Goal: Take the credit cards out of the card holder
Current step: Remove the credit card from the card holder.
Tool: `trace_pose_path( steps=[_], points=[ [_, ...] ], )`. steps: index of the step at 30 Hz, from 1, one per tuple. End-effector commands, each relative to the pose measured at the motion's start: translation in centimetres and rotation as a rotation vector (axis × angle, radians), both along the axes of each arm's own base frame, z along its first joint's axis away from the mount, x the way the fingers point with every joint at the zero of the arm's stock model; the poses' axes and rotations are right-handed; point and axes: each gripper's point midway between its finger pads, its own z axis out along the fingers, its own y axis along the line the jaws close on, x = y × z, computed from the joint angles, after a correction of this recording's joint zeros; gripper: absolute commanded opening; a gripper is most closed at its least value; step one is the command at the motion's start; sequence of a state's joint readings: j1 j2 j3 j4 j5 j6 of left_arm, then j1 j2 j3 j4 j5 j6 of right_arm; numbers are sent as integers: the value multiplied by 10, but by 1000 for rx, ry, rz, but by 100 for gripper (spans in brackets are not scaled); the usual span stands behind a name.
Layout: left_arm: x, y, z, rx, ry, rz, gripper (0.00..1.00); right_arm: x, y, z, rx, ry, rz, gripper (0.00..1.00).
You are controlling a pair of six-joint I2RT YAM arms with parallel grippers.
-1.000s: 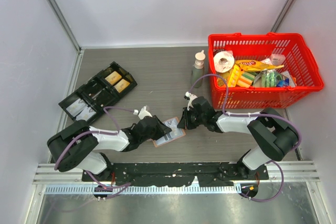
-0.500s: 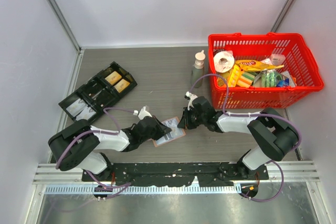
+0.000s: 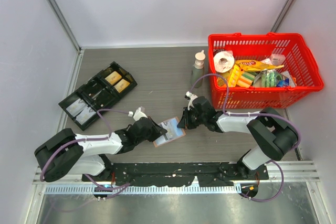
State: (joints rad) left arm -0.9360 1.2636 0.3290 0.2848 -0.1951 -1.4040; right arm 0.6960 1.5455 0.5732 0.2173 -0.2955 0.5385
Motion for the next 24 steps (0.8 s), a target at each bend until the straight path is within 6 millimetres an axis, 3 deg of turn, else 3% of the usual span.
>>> trace_pose_path(
  steps=[1, 8, 13, 14, 19, 24],
  points=[
    [-1, 5, -10, 57, 3, -8, 8, -20, -26, -38, -126, 112, -28, 1],
    [3, 0, -11, 68, 1, -13, 26, -22, -25, -38, -121, 115, -23, 1],
    [3, -1, -15, 75, 9, -11, 31, -22, -25, -38, -117, 114, -21, 1],
    [4, -2, -16, 77, 11, -10, 29, -22, -25, -37, -115, 114, -22, 1],
    [4, 1, -16, 79, 9, 1, 0, -21, -24, -36, -112, 111, -22, 1],
    [2, 14, -9, 112, -8, 13, 0, -20, -24, -35, -114, 107, -23, 1]
  ],
)
